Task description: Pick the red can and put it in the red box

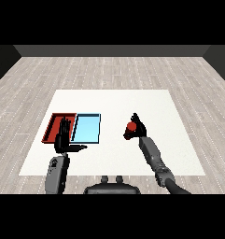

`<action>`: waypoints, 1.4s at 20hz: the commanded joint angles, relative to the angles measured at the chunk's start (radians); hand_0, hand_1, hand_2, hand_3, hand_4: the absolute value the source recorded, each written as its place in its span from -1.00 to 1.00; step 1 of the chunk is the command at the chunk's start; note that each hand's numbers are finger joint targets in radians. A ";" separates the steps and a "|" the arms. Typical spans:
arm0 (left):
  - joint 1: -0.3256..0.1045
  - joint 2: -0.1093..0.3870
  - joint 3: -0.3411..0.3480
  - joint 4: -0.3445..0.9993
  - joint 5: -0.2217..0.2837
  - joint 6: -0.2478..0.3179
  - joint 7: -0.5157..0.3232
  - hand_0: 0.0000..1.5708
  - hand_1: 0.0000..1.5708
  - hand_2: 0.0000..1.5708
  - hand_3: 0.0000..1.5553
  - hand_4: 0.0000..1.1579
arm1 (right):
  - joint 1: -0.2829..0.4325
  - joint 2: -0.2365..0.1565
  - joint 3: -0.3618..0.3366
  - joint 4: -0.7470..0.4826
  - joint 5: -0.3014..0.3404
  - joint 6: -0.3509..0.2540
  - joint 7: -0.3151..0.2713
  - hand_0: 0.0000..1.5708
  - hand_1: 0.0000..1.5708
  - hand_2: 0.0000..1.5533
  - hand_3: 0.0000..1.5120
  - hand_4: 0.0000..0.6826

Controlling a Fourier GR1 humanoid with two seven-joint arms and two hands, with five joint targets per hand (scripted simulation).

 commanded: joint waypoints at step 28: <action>0.011 0.006 -0.003 0.010 -0.002 -0.013 -0.008 -1.00 -1.00 -1.00 -1.00 -1.00 | -0.031 0.036 0.162 0.055 -0.010 -0.363 -0.031 0.83 0.83 0.85 0.82 0.75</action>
